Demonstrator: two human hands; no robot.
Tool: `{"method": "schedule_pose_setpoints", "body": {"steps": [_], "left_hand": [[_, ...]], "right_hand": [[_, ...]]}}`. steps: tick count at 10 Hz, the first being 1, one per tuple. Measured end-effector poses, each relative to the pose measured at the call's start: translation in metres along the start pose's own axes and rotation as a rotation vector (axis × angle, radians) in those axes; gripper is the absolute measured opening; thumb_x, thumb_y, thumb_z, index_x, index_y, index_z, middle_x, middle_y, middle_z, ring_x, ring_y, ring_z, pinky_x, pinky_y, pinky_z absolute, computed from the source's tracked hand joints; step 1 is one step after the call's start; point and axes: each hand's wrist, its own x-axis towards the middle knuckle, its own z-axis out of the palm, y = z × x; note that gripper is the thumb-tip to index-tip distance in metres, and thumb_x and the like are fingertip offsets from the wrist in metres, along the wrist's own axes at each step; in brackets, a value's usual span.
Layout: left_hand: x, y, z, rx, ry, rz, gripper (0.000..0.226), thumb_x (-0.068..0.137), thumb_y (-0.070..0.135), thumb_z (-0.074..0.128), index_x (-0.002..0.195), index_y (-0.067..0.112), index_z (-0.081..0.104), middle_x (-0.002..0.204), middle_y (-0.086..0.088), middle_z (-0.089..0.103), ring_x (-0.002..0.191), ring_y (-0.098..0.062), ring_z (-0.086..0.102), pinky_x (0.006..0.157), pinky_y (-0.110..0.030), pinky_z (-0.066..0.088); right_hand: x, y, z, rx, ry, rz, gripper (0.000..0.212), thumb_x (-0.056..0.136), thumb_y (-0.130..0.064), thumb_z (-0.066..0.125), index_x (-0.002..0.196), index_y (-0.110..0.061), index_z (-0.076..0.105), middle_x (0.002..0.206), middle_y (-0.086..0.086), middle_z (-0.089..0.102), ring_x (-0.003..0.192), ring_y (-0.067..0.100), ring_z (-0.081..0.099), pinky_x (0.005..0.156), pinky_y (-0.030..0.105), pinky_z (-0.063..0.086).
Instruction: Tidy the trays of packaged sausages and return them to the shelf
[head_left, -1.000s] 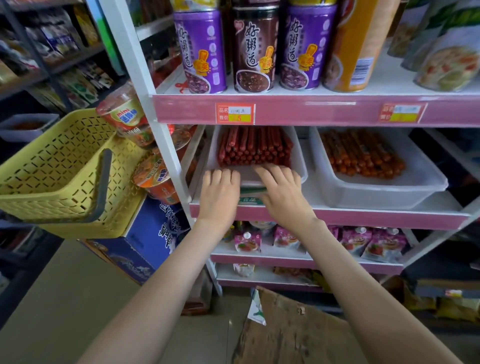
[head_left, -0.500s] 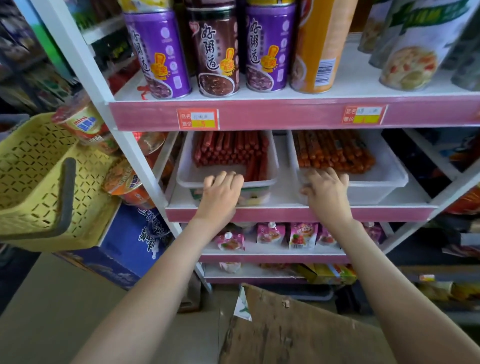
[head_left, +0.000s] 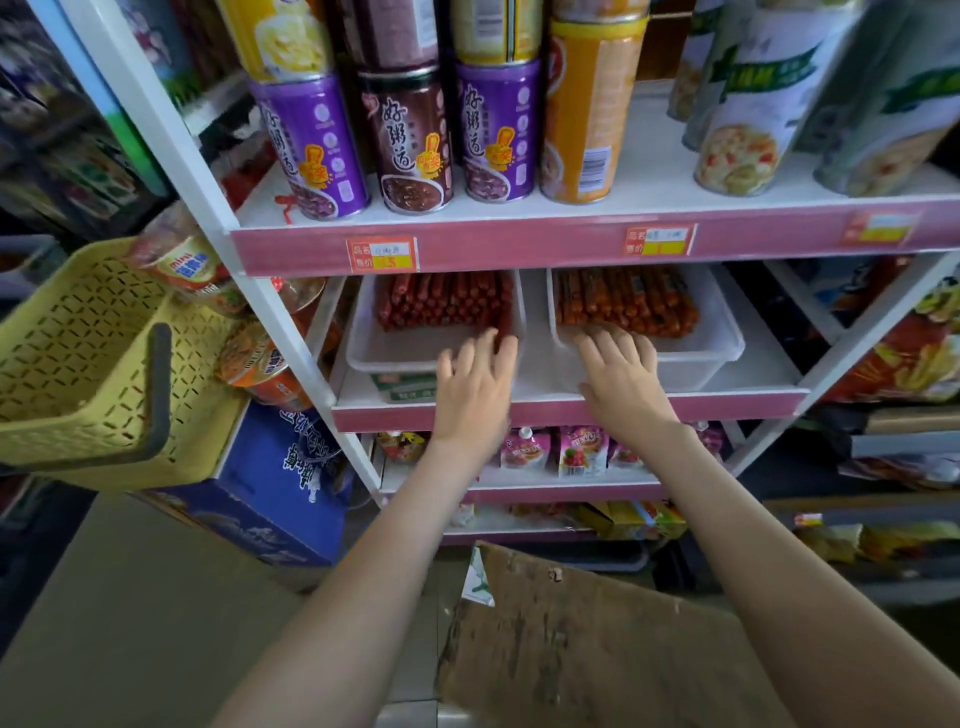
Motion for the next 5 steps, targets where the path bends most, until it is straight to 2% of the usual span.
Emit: {"method": "schedule_pose_setpoints", "body": {"steps": [1,2,3,4,5], "left_hand": [[0.002,0.036,-0.036,-0.072,-0.289,0.002,0.065,0.079,-0.002,0.057,0.139,0.006,0.034,0.145,-0.018,0.036,0.131,-0.034,0.035,0.106,-0.045,0.029],[0.006,0.064,-0.062,-0.050,-0.508,0.003,0.047,0.088,0.007,0.055,0.133,0.006,0.042,0.131,-0.016,0.051,0.120,-0.032,0.047,0.096,-0.041,0.040],[0.011,0.083,-0.086,-0.102,-0.640,-0.060,0.033,0.092,0.016,0.052,0.124,0.007,0.047,0.117,-0.015,0.059,0.105,-0.033,0.058,0.074,-0.037,0.043],[0.017,0.097,-0.115,-0.113,-0.762,-0.088,0.029,0.095,0.021,0.049,0.122,0.008,0.047,0.111,-0.012,0.061,0.099,-0.031,0.059,0.068,-0.034,0.041],[0.030,0.104,-0.141,-0.153,-0.863,-0.080,0.036,0.096,0.032,0.049,0.116,0.003,0.054,0.110,-0.015,0.063,0.097,-0.030,0.059,0.076,-0.036,0.045]], "right_hand": [[-0.021,0.004,-0.034,0.024,-0.064,0.068,0.071,0.068,0.007,0.067,0.134,-0.007,0.046,0.133,0.014,0.052,0.125,0.034,0.044,0.102,0.049,0.033],[-0.036,0.009,-0.070,0.126,-0.243,0.045,0.067,0.083,0.004,0.049,0.146,-0.009,0.029,0.147,0.011,0.036,0.133,0.030,0.033,0.106,0.041,0.031],[-0.047,0.022,-0.103,0.305,-0.420,0.069,0.055,0.088,0.000,0.047,0.140,-0.015,0.041,0.142,0.009,0.044,0.127,0.026,0.044,0.099,0.037,0.042],[-0.052,0.034,-0.143,0.362,-0.520,0.014,0.033,0.092,-0.007,0.047,0.121,-0.017,0.058,0.125,0.004,0.060,0.109,0.023,0.058,0.089,0.031,0.047],[-0.045,0.040,-0.223,0.527,-0.435,-0.074,0.013,0.093,-0.015,0.058,0.100,-0.020,0.067,0.102,-0.002,0.069,0.097,0.016,0.061,0.076,0.017,0.040]]}}
